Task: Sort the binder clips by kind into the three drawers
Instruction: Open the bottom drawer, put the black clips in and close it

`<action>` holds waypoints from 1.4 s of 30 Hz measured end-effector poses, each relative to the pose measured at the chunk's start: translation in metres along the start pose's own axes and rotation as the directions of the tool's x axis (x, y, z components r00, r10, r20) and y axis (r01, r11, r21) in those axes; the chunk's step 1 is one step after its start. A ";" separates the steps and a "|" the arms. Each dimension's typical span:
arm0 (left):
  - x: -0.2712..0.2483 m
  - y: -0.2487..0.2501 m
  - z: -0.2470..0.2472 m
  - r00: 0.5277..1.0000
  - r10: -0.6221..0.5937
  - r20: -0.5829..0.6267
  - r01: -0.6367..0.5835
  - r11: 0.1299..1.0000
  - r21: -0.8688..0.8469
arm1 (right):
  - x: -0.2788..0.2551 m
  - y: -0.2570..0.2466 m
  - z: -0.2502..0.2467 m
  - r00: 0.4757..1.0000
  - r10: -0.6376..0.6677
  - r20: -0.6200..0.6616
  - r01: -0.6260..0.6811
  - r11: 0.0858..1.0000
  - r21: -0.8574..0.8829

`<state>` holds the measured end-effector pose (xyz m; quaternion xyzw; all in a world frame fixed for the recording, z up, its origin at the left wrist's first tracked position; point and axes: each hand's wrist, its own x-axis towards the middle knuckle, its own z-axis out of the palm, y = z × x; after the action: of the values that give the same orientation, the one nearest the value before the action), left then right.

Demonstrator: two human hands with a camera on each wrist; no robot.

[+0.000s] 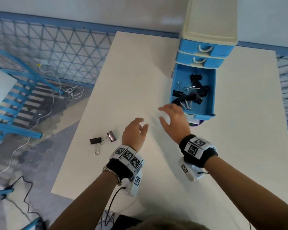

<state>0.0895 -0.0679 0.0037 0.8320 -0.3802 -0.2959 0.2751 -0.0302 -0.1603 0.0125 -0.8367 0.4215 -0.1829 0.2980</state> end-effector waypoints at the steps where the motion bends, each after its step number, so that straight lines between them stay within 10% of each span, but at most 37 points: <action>1: -0.004 -0.016 -0.006 1.000 -0.001 -0.012 0.001 0.999 0.034 | -0.005 -0.007 0.011 0.998 -0.041 0.038 0.042 0.999 -0.016; 10: -0.025 -0.109 -0.070 0.983 -0.125 -0.137 0.159 0.946 0.283 | -0.018 -0.065 0.085 0.849 -0.121 0.515 0.203 0.973 -0.106; 21: -0.018 -0.150 -0.086 0.986 -0.036 0.160 -0.048 0.870 0.490 | -0.001 -0.099 0.140 0.710 -0.145 0.689 0.433 0.862 -0.264; 31: -0.026 -0.151 -0.071 0.997 0.002 0.079 -0.033 0.915 0.401 | -0.029 -0.073 0.120 0.820 -0.090 0.565 0.226 0.958 -0.175; 42: 0.003 -0.017 -0.014 0.892 0.440 0.099 -0.451 0.874 0.183 | -0.039 0.001 -0.025 0.999 0.020 0.046 -0.017 0.997 -0.070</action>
<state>0.1092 -0.0578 0.0007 0.7371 -0.5968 -0.2072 0.2400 -0.0676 -0.1376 0.0288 -0.8466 0.4282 -0.1457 0.2804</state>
